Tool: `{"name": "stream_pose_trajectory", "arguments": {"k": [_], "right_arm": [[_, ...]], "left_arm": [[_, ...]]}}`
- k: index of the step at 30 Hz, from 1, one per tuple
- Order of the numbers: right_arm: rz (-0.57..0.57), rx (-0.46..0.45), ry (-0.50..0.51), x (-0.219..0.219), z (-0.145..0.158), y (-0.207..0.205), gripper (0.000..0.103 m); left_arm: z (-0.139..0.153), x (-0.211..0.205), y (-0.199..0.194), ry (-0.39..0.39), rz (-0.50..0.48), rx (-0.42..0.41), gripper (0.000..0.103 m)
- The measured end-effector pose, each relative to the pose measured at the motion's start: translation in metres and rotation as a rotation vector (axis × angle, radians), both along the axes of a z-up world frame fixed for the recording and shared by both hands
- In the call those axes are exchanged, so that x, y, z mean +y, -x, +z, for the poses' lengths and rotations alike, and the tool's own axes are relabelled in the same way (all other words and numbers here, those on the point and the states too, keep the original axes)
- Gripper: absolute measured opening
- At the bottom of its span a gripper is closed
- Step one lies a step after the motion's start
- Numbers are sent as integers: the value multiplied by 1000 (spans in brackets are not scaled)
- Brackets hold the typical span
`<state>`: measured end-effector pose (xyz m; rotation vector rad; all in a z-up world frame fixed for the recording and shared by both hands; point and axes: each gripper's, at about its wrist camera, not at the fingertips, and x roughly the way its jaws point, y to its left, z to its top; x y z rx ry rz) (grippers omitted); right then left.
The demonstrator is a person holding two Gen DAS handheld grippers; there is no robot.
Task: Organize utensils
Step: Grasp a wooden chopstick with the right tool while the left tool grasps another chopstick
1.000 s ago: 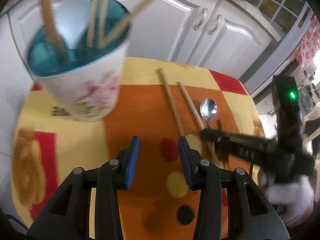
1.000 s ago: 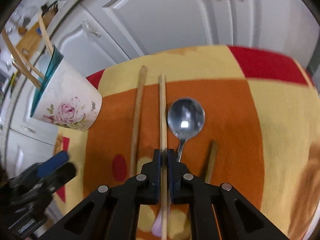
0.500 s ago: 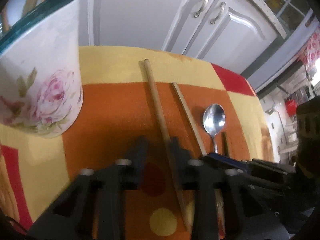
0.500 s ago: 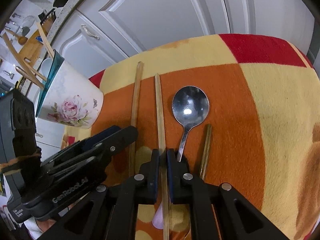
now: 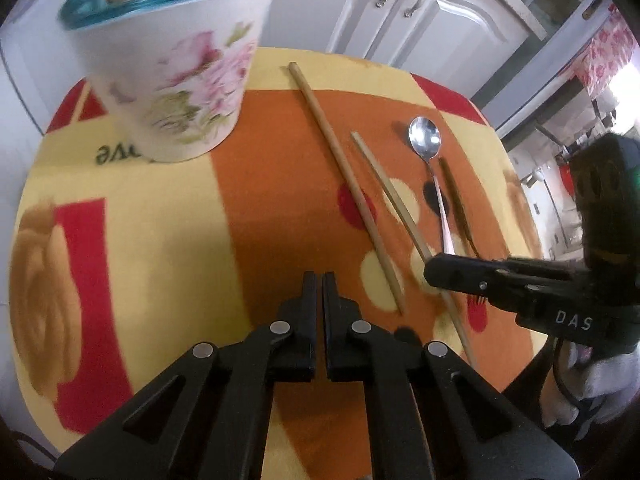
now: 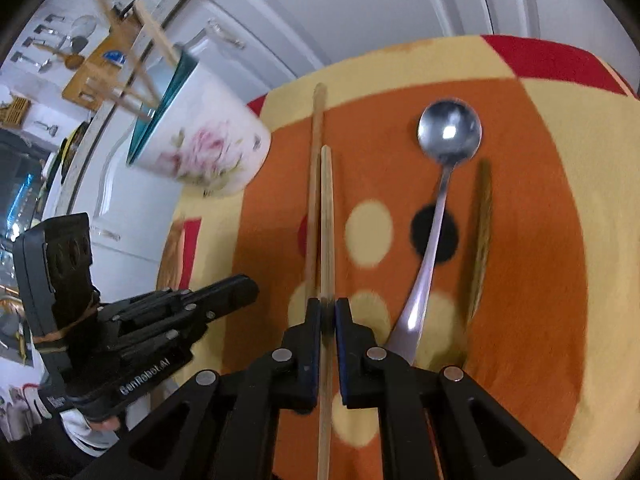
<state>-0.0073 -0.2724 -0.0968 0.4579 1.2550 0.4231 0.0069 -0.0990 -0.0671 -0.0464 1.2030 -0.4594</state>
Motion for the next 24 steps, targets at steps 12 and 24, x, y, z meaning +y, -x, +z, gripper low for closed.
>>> {"name": "stream_pose_trajectory", "arguments": {"k": [12, 24], "right_arm": [[-130, 9, 31, -34, 0, 6, 6], [-119, 15, -21, -28, 6, 11, 6]], "left_arm": [[-8, -47, -46, 17, 99, -54, 29], [-9, -9, -19, -21, 33, -1, 5]]}}
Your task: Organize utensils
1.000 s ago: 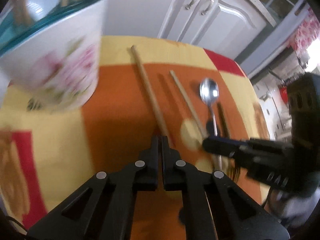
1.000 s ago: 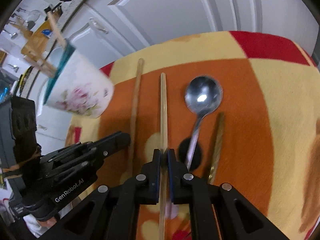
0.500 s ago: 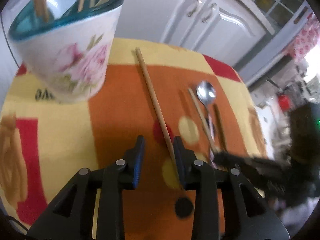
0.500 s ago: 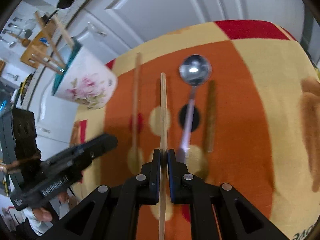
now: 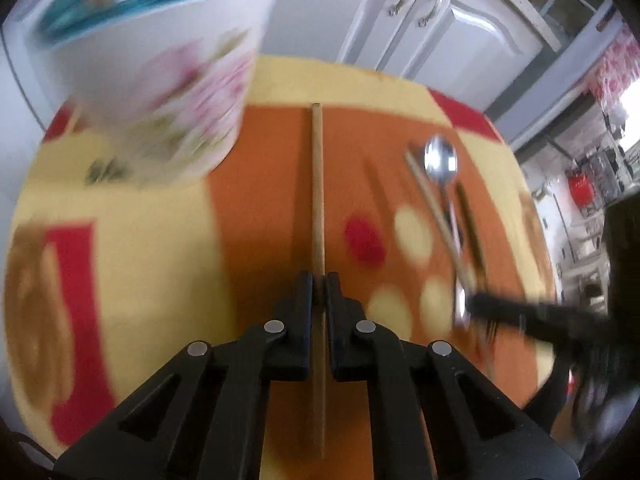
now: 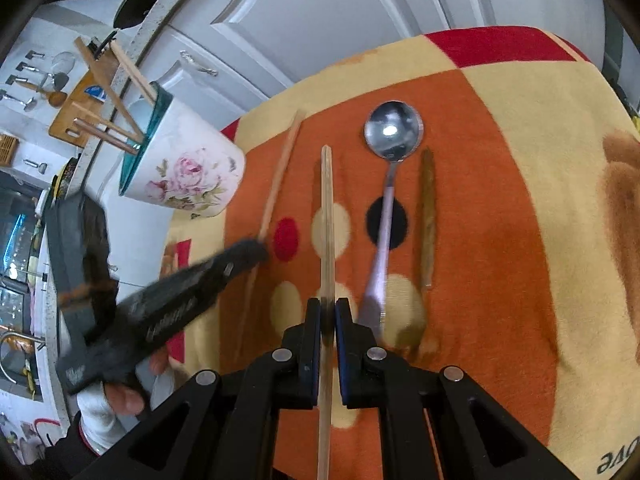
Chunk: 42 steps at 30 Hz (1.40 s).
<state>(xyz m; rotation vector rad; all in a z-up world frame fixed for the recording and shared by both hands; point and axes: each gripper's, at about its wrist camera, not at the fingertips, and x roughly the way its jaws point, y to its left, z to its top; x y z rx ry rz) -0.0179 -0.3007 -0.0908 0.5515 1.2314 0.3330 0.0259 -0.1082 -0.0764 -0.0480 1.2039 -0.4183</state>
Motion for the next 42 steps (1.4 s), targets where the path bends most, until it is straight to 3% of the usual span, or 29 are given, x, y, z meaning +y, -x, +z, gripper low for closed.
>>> {"name": "stream_pose_trajectory", "arguments": {"k": [4, 8, 11, 12, 19, 25, 27, 32, 39, 42], "right_arm": [[15, 28, -8, 14, -6, 2, 6], [61, 69, 8, 31, -15, 3, 6], [78, 61, 50, 37, -11, -2, 8], [86, 51, 71, 38, -8, -5, 8], [117, 7, 191, 48, 3, -41, 10], [187, -9, 265, 63, -8, -67, 12], [202, -31, 257, 63, -9, -72, 8], [191, -45, 168, 48, 0, -69, 6], [170, -185, 49, 26, 67, -44, 6], [178, -259, 40, 23, 97, -33, 6]], "left_arm": [[-2, 25, 44, -45, -52, 47, 5], [0, 33, 59, -60, -59, 55, 6], [7, 31, 49, -78, -49, 9, 26], [9, 30, 42, -78, -40, 0, 28], [3, 9, -7, -120, -14, -50, 31], [-3, -11, -26, -207, -79, -96, 30], [-2, -10, -31, -181, -88, -93, 7], [15, 24, -24, -39, -38, -38, 6], [84, 74, 6, 114, 9, -140, 6], [107, 86, 14, 120, 16, -197, 6]]}}
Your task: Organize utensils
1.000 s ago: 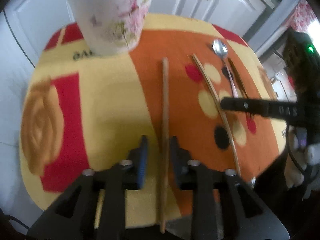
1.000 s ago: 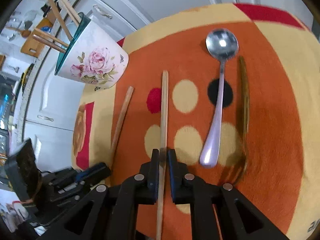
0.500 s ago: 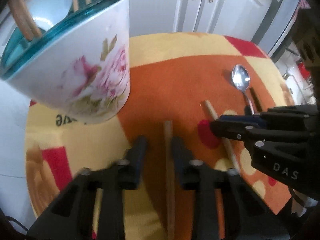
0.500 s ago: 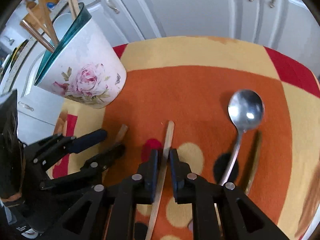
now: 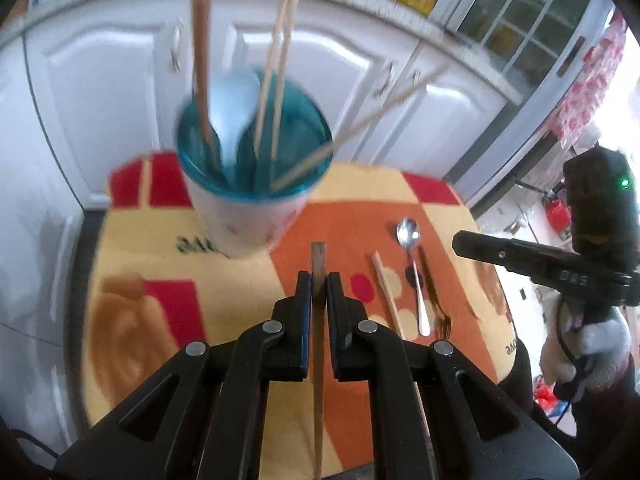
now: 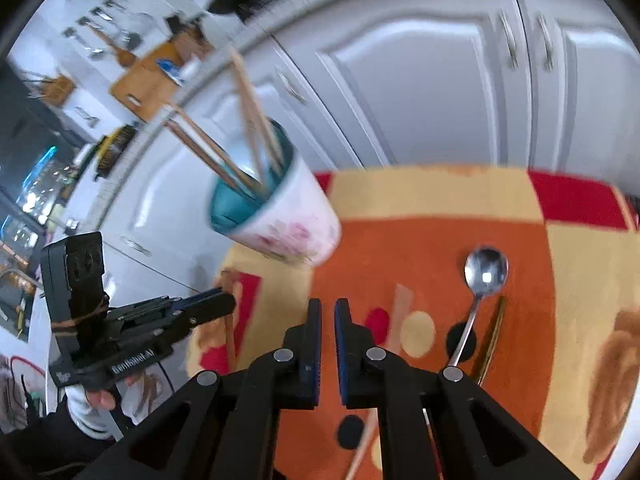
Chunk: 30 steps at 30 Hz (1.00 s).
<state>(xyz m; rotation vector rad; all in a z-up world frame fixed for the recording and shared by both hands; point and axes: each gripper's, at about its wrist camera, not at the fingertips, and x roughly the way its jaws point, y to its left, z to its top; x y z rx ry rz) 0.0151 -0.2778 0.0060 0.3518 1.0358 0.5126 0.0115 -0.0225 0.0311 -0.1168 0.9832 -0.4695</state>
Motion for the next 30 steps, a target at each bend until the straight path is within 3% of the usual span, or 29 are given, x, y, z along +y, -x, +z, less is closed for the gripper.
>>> {"name": "stream_pose_trajectory", "arguments": {"k": [4, 6, 7, 8, 10, 13, 14, 16, 19, 24, 30], "right_arm": [[0, 27, 86, 7, -7, -1, 6], [-17, 84, 156, 12, -29, -6, 20], [-24, 108, 203, 16, -42, -10, 33], [-24, 125, 241, 17, -56, -13, 33], [-18, 165, 292, 20, -78, -17, 31], [-16, 186, 317, 26, -100, -29, 19], [-20, 133, 338, 29, -98, -30, 12], [-9, 115, 367, 31, -99, -33, 7], [-20, 130, 246, 17, -89, -29, 6], [-27, 48, 109, -10, -34, -9, 5], [-8, -71, 24, -25, 29, 16, 5]], "left_arm": [[11, 10, 5, 20, 34, -14, 6], [14, 10, 7, 26, 47, -20, 6], [16, 12, 10, 33, 47, -27, 6], [19, 13, 15, 35, 47, -34, 6], [25, 15, 18, 43, 47, -50, 6], [37, 21, 20, 50, 51, -70, 6], [41, 23, 20, 53, 57, -77, 6], [47, 27, 20, 60, 65, -85, 6], [56, 33, 21, 72, 75, -106, 6], [72, 38, 21, 83, 81, -145, 6], [96, 45, 20, 90, 88, -192, 6]]}}
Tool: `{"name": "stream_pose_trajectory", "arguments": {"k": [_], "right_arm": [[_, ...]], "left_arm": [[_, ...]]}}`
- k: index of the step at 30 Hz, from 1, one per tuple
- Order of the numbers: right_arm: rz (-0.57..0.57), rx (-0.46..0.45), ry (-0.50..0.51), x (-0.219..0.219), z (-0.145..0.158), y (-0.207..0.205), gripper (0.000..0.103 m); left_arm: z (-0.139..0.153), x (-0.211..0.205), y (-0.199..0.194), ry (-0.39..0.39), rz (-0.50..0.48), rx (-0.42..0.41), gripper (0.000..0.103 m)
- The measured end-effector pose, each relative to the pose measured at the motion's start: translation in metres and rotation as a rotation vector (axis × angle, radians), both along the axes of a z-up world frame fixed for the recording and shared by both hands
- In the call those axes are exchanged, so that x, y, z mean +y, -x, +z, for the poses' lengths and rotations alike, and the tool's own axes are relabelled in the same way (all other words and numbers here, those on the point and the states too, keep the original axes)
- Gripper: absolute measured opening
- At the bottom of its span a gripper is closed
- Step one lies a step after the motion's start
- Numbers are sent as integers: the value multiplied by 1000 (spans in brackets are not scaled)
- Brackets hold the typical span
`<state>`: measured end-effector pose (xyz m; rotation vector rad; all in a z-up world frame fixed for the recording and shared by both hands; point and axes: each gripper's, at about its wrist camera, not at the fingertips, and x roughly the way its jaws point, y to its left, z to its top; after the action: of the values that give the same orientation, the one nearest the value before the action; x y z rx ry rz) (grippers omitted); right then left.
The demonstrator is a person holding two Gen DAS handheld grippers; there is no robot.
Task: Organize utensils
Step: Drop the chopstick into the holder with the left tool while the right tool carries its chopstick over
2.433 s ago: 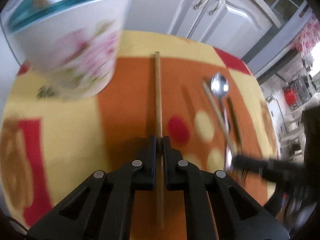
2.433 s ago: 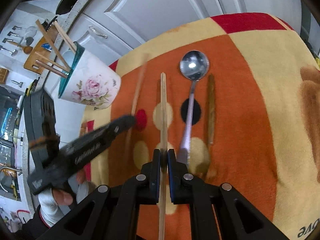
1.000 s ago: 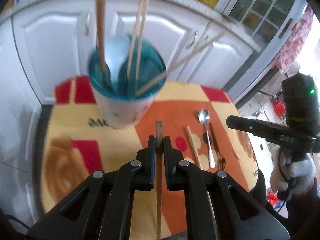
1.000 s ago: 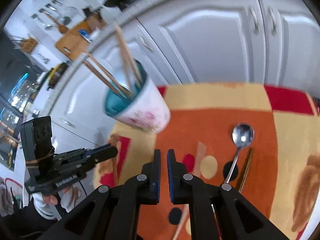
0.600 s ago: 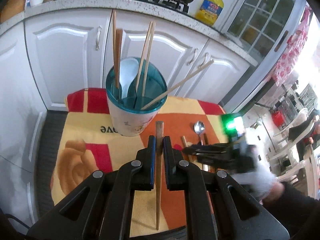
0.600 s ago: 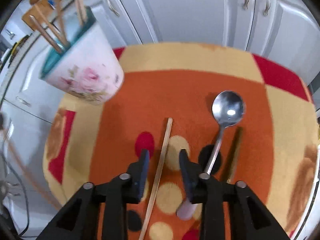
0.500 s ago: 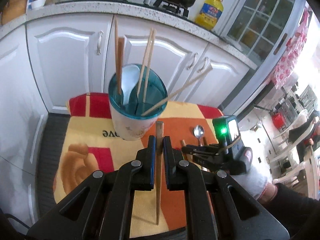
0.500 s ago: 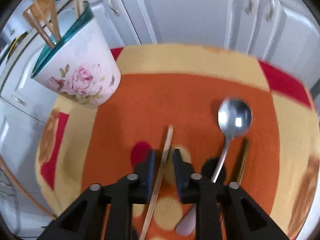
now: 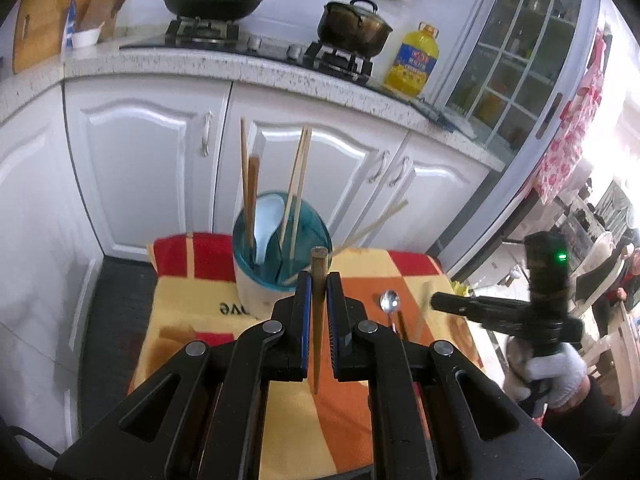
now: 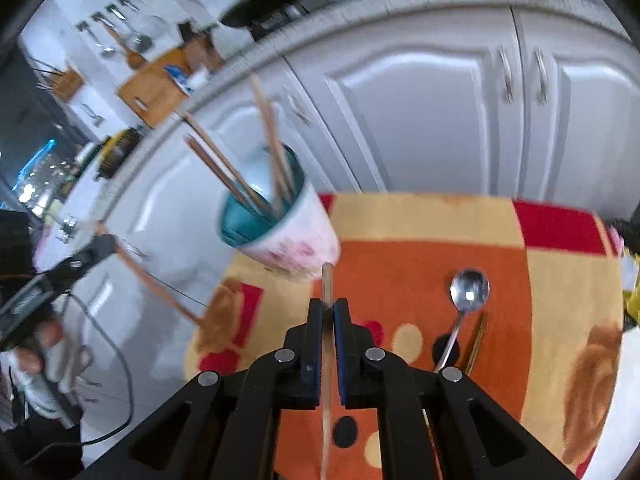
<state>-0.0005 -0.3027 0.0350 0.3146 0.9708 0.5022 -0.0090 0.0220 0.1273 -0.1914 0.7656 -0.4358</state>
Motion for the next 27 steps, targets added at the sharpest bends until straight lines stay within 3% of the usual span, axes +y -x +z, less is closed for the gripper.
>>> {"name": "stream_pose_trajectory", "arguments": {"k": [6, 8, 10, 12, 13, 14, 16, 20, 24, 26, 27], "right_arm": [[24, -79, -82, 8, 53, 3, 5], [33, -108, -56, 16, 63, -4, 5], [69, -80, -31, 24, 66, -12, 5], [57, -14, 46, 36, 45, -20, 6], [47, -2, 93, 41, 35, -24, 11], [32, 13, 148, 46, 18, -27, 25], [7, 72, 200, 50, -19, -36, 29], [-22, 180, 255, 56, -82, -56, 29], [-41, 219, 343, 68, -120, -81, 29], [-30, 169, 371, 74, -122, -85, 10], [-14, 157, 393, 78, -121, -85, 10]], "left_arm": [[27, 10, -5, 2, 33, -47, 6], [35, 11, -6, -8, 36, -68, 6], [37, 11, -5, -12, 36, -76, 6], [36, 12, -6, -8, 33, -73, 6], [34, 12, -6, -6, 32, -71, 6], [33, 12, -6, -6, 31, -68, 6], [29, 13, -7, -7, 34, -59, 6], [29, 15, -10, -6, 35, -48, 6], [39, 19, -13, -1, 38, -63, 6], [44, 21, -13, -1, 37, -71, 6], [46, 22, -13, -1, 37, -75, 6]]}}
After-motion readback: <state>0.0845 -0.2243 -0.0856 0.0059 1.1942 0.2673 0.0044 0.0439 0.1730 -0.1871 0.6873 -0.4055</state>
